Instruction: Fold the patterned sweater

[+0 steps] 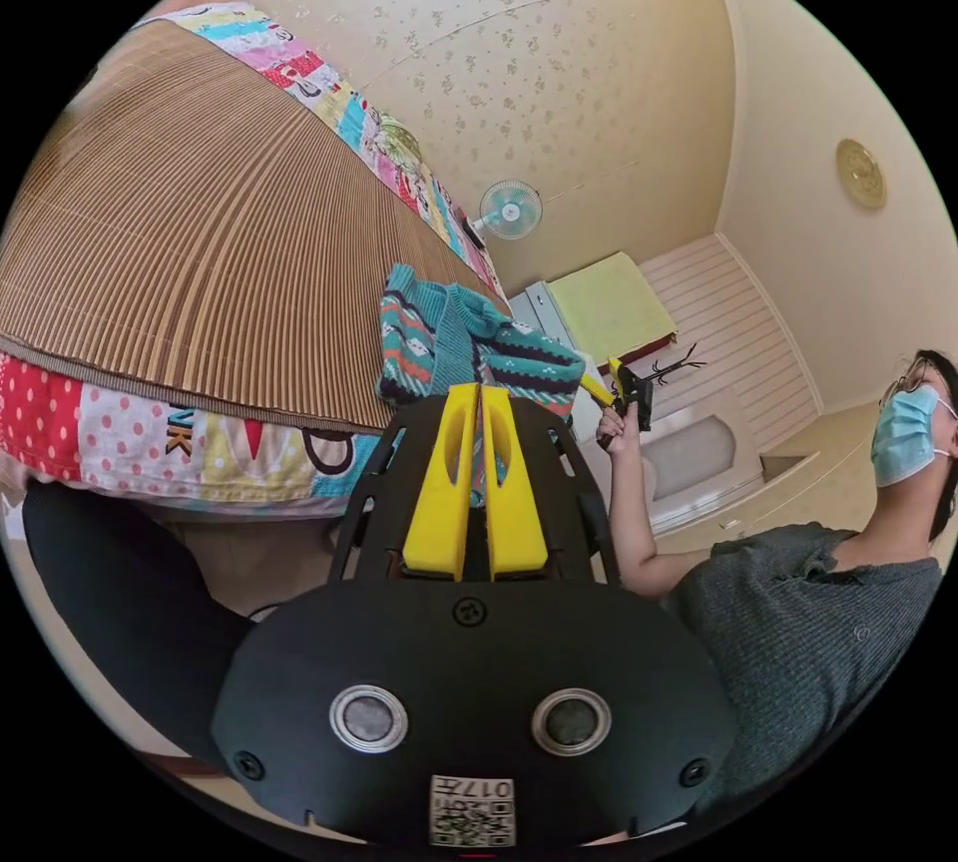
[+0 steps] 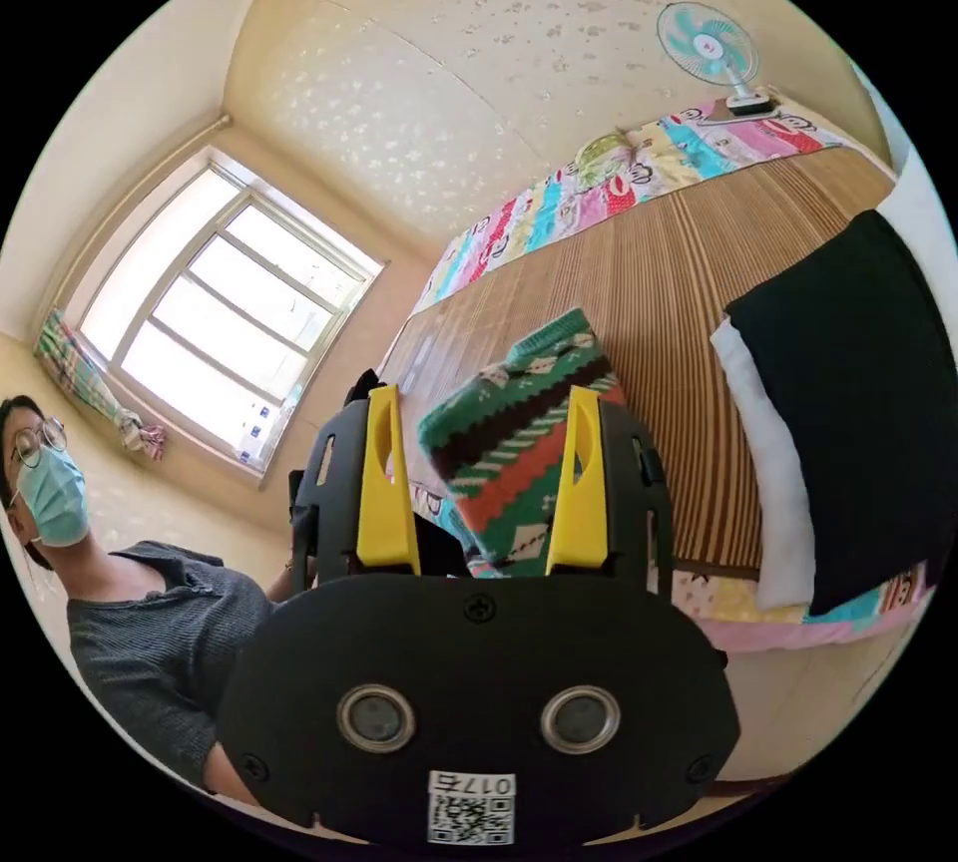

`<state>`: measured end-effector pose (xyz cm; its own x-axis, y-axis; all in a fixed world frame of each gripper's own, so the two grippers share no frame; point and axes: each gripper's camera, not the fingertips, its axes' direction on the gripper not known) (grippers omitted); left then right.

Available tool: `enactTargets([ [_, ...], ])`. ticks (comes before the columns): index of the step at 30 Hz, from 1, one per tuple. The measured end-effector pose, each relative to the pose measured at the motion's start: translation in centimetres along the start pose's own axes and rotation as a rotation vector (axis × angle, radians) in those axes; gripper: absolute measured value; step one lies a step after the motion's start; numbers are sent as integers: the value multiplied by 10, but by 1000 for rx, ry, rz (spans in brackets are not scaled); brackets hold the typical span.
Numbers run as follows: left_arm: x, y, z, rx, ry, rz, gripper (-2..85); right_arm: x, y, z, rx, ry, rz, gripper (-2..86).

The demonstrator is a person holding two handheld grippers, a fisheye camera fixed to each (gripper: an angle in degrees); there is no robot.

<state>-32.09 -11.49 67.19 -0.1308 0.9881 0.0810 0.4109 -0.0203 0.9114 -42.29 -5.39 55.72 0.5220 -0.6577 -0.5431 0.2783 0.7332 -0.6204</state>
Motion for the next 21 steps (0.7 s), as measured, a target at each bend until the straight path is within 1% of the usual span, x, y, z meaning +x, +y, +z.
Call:
enactTargets([
  [2, -2, 5, -12, 27, -17, -7, -10, -27, -23, 42, -109, 6, -52, 222],
  [3, -4, 10, -21, 47, -30, -15, -10, -51, -33, 72, -186, 89, -94, 222],
  [4, -6, 12, -25, 57, -35, -21, -10, -73, -41, 108, -291, 221, -126, 215],
  [5, -9, 17, -32, 75, -40, -35, -10, -83, -43, 127, -352, 308, -139, 212],
  [6, -14, 22, -39, 90, -41, -53, -10, -96, -45, 167, -491, 528, -164, 195],
  [7, -16, 24, -41, 96, -39, -63, -10, -101, -43, 203, -595, 798, -180, 159],
  [8, -21, 28, -47, 105, -33, -82, -10, -102, -40, 217, -623, 934, -194, 132],
  [9, -25, 31, -52, 112, -26, -94, -10, -107, -34, 239, -642, 1144, -249, 92],
  [10, -27, 32, -55, 115, -23, -97, -10, -116, -30, 248, -638, 1205, -290, 68],
  [11, -28, 33, -59, 118, -24, -92, -10, -122, -29, 248, -621, 1207, -294, 65],
  [12, -27, 33, -63, 115, -35, -80, -10, -139, -29, 242, -554, 1245, -297, 59],
  [13, -26, 32, -65, 112, -45, -72, -10, -159, -25, 233, -489, 1324, -330, 57],
  [14, -25, 31, -67, 104, -71, -58, -9, -171, -23, 228, -460, 1356, -357, 56],
  [16, -22, 27, -67, 97, -106, -41, -9, -225, -11, 201, -311, 1375, -418, 54],
  [17, -19, 23, -65, 93, -114, -28, -7, -240, -7, 195, -271, 1378, -444, 54],
  [19, -12, 12, -59, 83, -109, 3, -3, -303, 18, 175, -95, 1424, -585, 52],
  [20, -5, 1, -53, 74, -99, 27, 4, -318, 25, 171, -44, 1443, -612, 53],
  [21, 5, -12, -47, 69, -83, 56, 15, -347, 39, 161, 59, 1476, -668, 53],
])
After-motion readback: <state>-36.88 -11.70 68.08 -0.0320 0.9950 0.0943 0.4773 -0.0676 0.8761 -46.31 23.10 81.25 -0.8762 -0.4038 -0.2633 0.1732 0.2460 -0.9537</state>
